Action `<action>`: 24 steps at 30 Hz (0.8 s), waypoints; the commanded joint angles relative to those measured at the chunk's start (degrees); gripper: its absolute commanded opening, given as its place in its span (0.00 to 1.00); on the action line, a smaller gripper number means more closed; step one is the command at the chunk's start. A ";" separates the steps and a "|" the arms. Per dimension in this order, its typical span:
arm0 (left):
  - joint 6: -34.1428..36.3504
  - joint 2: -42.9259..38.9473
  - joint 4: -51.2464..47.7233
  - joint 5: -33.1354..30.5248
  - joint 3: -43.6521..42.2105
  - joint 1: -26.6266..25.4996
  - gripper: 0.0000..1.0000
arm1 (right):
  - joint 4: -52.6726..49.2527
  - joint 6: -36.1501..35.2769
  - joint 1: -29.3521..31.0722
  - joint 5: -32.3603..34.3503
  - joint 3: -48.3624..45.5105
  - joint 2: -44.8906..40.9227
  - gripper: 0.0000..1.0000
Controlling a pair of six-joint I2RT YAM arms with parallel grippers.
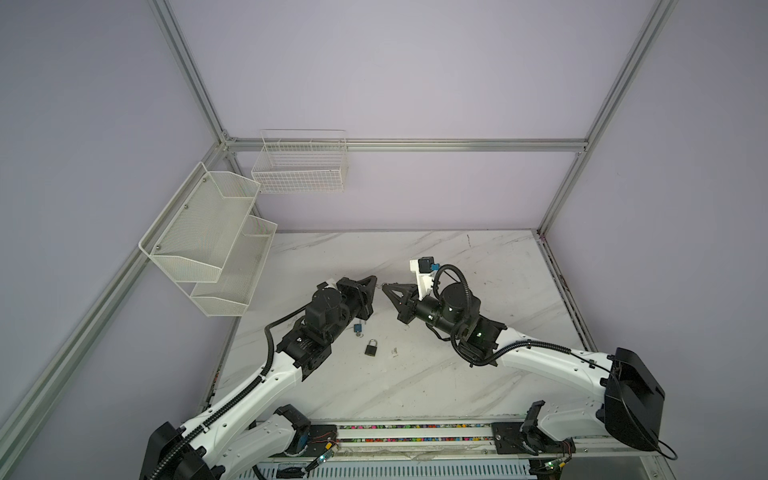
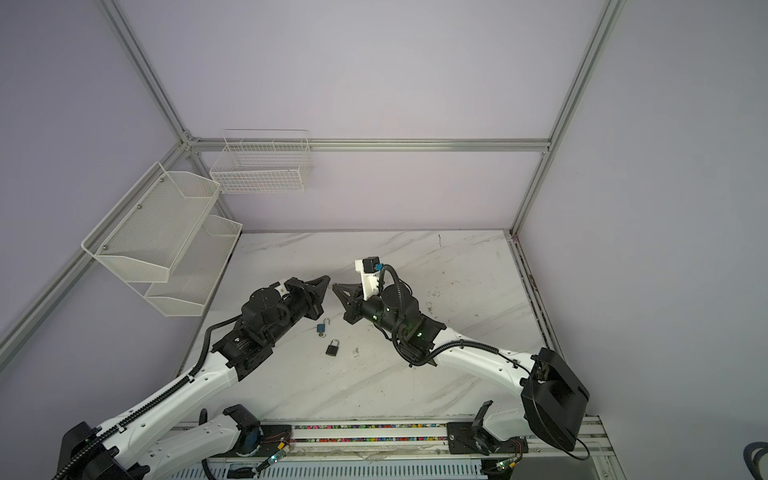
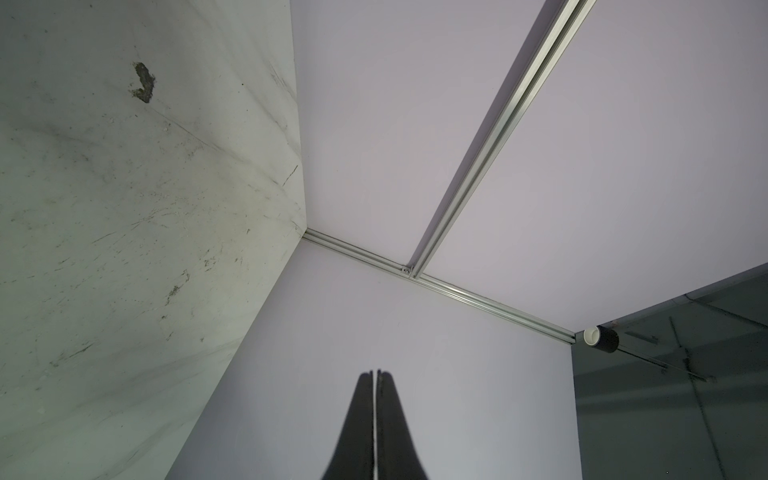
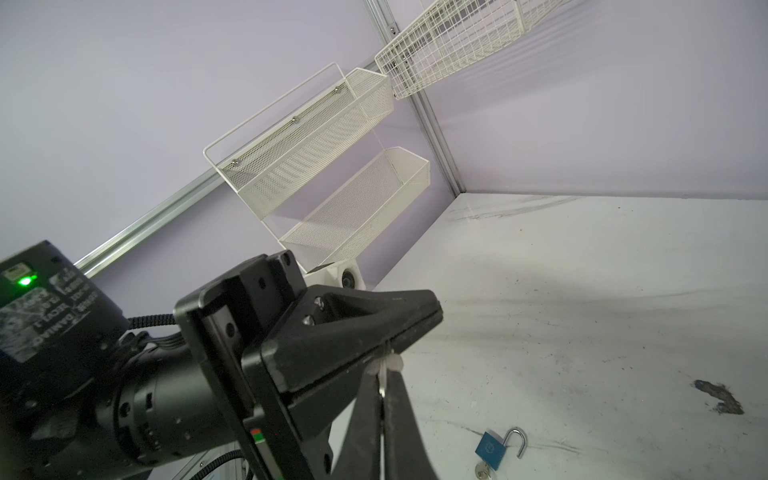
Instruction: Unlock with the key
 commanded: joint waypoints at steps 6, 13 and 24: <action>1.89 0.05 0.90 0.03 0.91 -0.18 0.00 | -0.83 -1.55 0.40 0.32 1.67 -0.53 0.15; 9.34 0.13 -1.06 -2.25 3.01 -0.14 0.00 | -4.20 0.86 0.26 -0.33 3.24 -1.91 0.40; 42.34 -1.40 -5.23 -1.42 6.60 2.80 0.00 | -14.36 11.81 -4.17 -15.09 5.82 -4.50 0.56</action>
